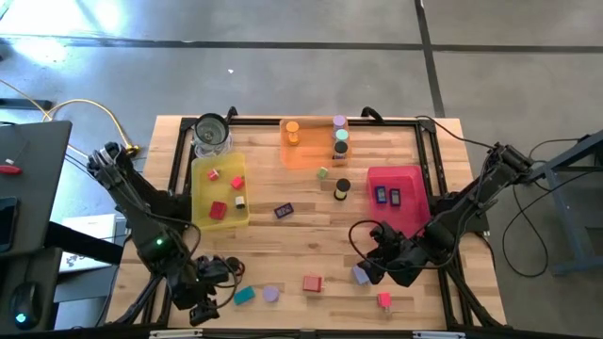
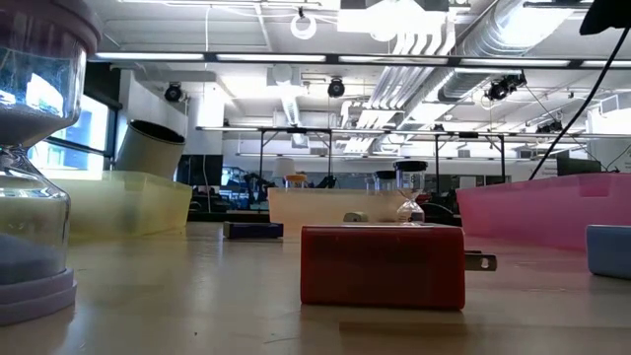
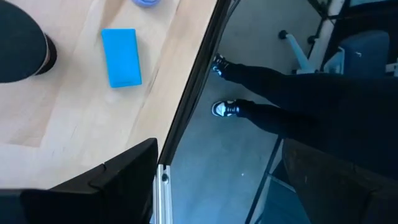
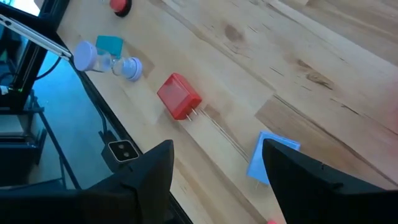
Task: Pick & Place Office items
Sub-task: Put the red charger in the yellow bin
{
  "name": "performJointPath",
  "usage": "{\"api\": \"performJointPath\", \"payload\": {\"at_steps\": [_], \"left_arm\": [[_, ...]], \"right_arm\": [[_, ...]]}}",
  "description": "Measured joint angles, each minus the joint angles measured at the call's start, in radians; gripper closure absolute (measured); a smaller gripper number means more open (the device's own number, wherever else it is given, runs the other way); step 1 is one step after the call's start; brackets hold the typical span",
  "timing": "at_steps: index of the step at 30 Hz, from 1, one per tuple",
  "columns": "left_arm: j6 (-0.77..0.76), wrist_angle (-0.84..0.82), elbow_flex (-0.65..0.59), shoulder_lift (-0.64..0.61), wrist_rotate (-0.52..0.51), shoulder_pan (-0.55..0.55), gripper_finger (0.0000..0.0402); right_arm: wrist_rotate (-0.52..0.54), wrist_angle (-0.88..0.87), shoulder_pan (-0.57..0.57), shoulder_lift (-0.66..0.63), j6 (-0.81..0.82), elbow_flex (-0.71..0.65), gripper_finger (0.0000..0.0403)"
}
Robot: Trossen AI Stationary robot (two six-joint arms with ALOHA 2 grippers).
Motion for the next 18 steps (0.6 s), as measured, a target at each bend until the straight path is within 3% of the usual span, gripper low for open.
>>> {"api": "performJointPath", "payload": {"at_steps": [5,12,18], "left_arm": [[-0.034,0.05,0.0,0.026,-0.027,-0.023,0.0067],[0.081,0.183,0.0,0.069,-0.012,-0.057,0.0067],[0.097,0.199,0.0,0.069,-0.013,-0.058,0.0067]], "right_arm": [[0.0,0.0,-0.001,0.0,0.023,0.0,0.0168],[0.002,0.023,-0.001,0.001,0.034,0.0,0.0168],[0.005,0.058,-0.001,0.02,0.033,0.0,0.0168]]}}
